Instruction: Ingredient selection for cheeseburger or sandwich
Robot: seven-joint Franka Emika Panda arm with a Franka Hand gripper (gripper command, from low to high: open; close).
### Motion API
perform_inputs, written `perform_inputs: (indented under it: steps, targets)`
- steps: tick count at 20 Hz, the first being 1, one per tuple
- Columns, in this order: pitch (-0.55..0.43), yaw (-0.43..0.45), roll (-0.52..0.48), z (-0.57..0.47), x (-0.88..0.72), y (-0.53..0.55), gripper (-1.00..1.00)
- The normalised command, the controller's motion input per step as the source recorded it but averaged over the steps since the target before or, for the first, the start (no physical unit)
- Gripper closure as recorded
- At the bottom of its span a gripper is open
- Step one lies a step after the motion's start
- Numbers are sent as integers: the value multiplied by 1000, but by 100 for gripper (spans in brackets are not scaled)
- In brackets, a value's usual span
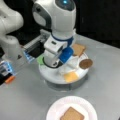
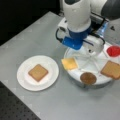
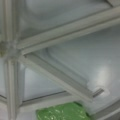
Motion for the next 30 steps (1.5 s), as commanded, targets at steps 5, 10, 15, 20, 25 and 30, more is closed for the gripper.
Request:
perform_inputs:
  steps: [5,10,15,20,25,30]
  targets:
    - [-151,-78,-29,-92,-335,164,-100]
    - [-177,-114,-24,-82,-257,136,-100]
    - [-205,-123,-15,-111,-272,221,-100]
    - [-212,-110,0,-163,-304,264,-100]
    - [-229,-104,26,-132,-315,225,-100]
    - [-269,-89,65,-125,-288,128,-100]
